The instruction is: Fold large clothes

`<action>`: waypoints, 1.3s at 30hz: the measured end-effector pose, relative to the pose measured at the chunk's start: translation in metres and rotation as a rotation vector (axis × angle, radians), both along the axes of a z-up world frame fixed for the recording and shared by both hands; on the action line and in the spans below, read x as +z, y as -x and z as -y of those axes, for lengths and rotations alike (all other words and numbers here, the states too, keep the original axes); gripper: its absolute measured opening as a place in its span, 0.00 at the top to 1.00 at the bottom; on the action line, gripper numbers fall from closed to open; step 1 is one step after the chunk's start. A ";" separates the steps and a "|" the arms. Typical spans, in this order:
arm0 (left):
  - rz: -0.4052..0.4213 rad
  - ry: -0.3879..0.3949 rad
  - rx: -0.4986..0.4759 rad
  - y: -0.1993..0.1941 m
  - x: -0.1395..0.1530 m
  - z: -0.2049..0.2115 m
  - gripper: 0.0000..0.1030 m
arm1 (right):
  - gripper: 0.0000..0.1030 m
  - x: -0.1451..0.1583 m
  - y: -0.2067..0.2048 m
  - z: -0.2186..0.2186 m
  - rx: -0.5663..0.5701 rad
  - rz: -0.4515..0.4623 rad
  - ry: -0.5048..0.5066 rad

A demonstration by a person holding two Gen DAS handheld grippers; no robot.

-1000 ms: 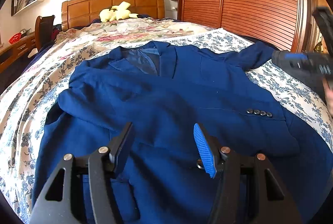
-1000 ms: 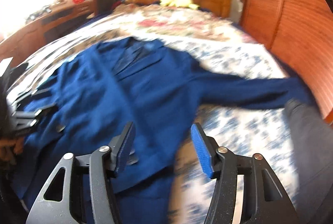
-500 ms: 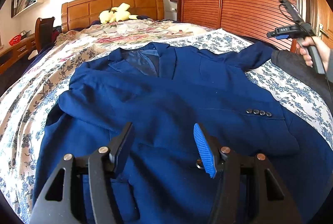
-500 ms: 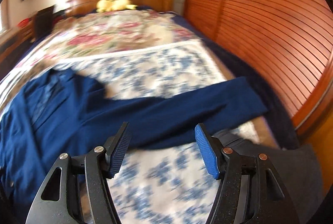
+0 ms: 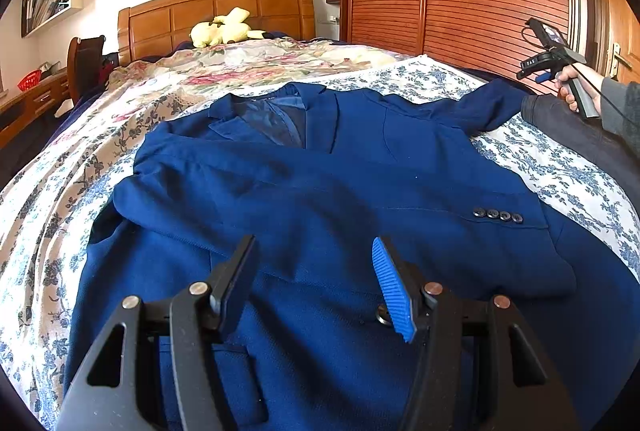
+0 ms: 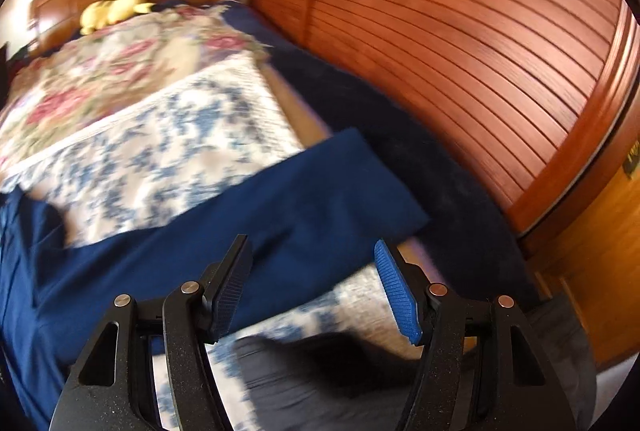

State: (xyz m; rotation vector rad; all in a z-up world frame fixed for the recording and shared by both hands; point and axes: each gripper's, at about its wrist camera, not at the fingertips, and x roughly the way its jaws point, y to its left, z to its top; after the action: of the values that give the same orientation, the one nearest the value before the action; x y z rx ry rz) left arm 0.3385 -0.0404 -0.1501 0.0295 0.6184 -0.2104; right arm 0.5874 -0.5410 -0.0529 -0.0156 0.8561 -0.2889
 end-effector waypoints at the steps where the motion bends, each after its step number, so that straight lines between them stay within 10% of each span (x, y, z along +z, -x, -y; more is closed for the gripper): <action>1: 0.001 -0.001 0.000 0.000 0.000 0.000 0.44 | 0.37 -0.002 -0.002 0.007 -0.016 -0.010 -0.004; 15: -0.004 -0.006 -0.001 0.000 -0.001 -0.001 0.44 | 0.39 -0.058 -0.036 0.045 -0.070 -0.226 -0.112; 19: -0.003 -0.007 -0.001 0.000 -0.001 0.000 0.44 | 0.81 -0.057 -0.038 0.033 -0.018 -0.233 -0.063; 23: -0.001 -0.010 -0.001 0.000 -0.001 0.000 0.44 | 0.99 -0.036 -0.027 0.010 0.041 -0.141 0.029; 39: 0.047 0.028 -0.027 0.020 0.017 -0.008 0.44 | 0.99 0.114 0.078 -0.184 0.428 0.180 0.105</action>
State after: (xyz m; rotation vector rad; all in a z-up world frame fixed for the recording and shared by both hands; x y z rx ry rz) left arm 0.3189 -0.0322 -0.1330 0.0158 0.5685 -0.2437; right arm 0.5096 -0.3565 0.0607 -0.2643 0.6382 0.0674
